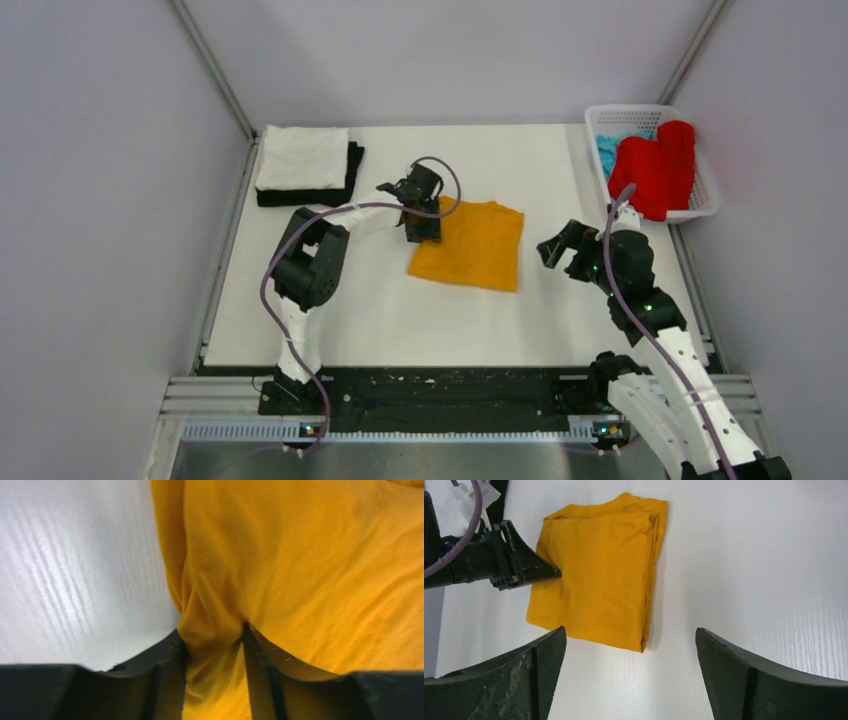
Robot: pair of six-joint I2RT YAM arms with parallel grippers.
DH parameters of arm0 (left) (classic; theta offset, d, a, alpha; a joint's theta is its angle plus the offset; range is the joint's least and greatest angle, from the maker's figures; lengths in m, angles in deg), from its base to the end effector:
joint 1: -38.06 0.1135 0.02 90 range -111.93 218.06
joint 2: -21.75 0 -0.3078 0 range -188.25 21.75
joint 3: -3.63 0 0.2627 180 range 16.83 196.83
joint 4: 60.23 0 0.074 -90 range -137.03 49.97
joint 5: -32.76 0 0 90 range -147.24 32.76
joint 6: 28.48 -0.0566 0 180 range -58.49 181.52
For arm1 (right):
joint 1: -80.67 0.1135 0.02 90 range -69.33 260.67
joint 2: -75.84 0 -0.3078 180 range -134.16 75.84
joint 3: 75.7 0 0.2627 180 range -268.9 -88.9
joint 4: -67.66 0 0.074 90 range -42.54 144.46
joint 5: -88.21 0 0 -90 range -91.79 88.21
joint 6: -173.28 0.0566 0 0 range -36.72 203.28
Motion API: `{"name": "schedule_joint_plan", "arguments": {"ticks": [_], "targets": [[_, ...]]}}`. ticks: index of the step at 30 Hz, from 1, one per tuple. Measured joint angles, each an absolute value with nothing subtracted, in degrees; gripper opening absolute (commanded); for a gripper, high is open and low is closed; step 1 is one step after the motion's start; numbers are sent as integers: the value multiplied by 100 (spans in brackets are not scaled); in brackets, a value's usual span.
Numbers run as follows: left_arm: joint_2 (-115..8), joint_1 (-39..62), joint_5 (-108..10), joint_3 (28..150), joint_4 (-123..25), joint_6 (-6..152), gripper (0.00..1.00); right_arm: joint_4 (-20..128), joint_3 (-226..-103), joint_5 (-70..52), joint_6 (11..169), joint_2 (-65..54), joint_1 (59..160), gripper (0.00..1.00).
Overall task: Fold and stack the t-shirts
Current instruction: Put the neatly folded tshirt into the corner of the board with the left arm
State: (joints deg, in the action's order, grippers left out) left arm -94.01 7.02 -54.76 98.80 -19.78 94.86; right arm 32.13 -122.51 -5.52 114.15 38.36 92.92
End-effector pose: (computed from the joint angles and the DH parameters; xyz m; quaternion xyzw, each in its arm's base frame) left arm 0.3954 -0.2408 0.1841 -0.0140 0.9679 -0.1509 0.2004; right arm 0.1478 0.0359 0.2858 0.1203 0.8401 0.2198 0.4811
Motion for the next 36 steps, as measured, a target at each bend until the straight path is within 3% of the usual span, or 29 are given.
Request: {"name": "schedule_joint_plan", "arguments": {"ticks": [2, 3, 11, 21, 30, 36], "targets": [[-9539, 520, -5716, 10059, -1867, 9538, 4, 3178, -12224, -524, 11389, 3847, 9292, 99], [-9644, 422, -5852, 10210, -1779, 9571, 0, 3150, -12220, -502, 11378, 3854, 9292, 99], [-10625, -133, -7478, 12000, -448, 9569, 0, 2938, -12176, -141, 11286, 4116, 9292, 99], [-10743, 238, -9917, 12236, -514, 7497, 0, 2768, -12150, 189, 11234, 4391, 9292, 99], [-10739, 1204, -10514, 12381, -1777, 5272, 0, 2741, -12115, 445, 11219, 4387, 9292, 99], [-10739, 1718, -10459, 13323, -2061, 4544, 0, 2746, -12043, 493, 11197, 4341, 9292, 99]]}}
